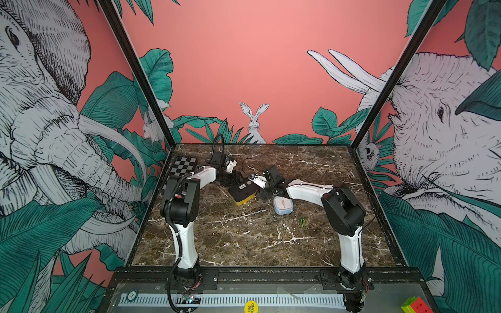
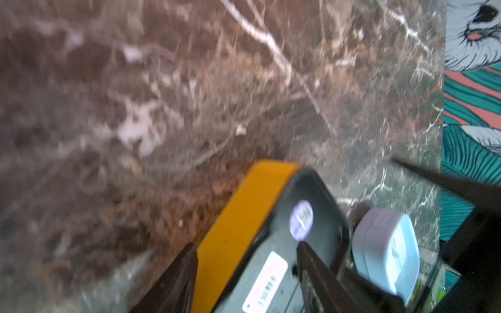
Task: Insert the battery into the alarm
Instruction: Adjust the alarm at the center of the board.
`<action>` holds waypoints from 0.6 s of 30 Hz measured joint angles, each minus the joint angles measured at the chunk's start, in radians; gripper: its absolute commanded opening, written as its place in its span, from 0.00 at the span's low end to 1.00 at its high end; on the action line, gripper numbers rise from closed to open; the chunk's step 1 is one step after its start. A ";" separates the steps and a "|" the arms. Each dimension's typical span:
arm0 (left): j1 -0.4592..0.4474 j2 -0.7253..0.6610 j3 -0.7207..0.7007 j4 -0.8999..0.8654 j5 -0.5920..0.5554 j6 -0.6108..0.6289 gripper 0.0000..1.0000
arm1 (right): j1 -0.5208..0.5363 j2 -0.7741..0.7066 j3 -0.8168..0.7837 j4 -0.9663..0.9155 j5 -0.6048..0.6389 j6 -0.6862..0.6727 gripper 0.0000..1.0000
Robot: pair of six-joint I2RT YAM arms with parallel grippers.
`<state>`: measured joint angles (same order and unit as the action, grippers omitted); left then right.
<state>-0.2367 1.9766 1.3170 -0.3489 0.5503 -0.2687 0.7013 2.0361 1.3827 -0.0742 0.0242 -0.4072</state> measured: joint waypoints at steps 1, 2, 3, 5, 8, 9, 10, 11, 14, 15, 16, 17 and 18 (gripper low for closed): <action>0.000 -0.015 -0.024 0.004 0.002 -0.003 0.59 | -0.007 0.006 0.020 -0.009 -0.001 0.018 0.99; 0.000 -0.030 -0.044 0.010 0.005 -0.008 0.59 | -0.014 0.015 0.041 -0.022 0.001 0.035 0.99; 0.000 -0.040 -0.059 0.014 0.006 -0.014 0.59 | -0.019 0.025 0.061 -0.032 0.000 0.050 0.99; 0.000 -0.067 -0.096 0.031 0.011 -0.034 0.59 | -0.034 0.052 0.107 -0.053 -0.002 0.089 0.99; -0.004 -0.105 -0.148 0.072 0.022 -0.079 0.59 | -0.050 0.095 0.177 -0.088 -0.014 0.144 0.99; -0.006 -0.117 -0.166 0.089 0.024 -0.097 0.59 | -0.055 0.107 0.196 -0.099 -0.021 0.161 0.99; -0.010 -0.130 -0.185 0.105 0.025 -0.114 0.59 | -0.060 0.116 0.211 -0.110 -0.027 0.177 0.99; -0.016 -0.142 -0.203 0.124 0.026 -0.135 0.58 | -0.065 0.123 0.227 -0.124 -0.034 0.193 0.99; -0.035 -0.166 -0.248 0.174 0.027 -0.190 0.57 | -0.077 0.129 0.260 -0.165 -0.052 0.228 0.99; -0.041 -0.170 -0.260 0.193 0.029 -0.208 0.57 | -0.082 0.129 0.268 -0.176 -0.060 0.240 0.99; -0.047 -0.175 -0.272 0.212 0.032 -0.225 0.57 | -0.085 0.129 0.275 -0.185 -0.070 0.250 0.98; -0.054 -0.180 -0.288 0.237 0.035 -0.243 0.57 | -0.095 0.129 0.284 -0.195 -0.086 0.269 0.97; -0.059 -0.184 -0.299 0.253 0.037 -0.257 0.57 | -0.101 0.129 0.289 -0.204 -0.099 0.282 0.96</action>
<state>-0.2958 1.7927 1.0180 -0.0956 0.5877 -0.5259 0.6006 2.1651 1.6714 -0.2787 -0.0746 -0.1257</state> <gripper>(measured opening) 0.569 0.979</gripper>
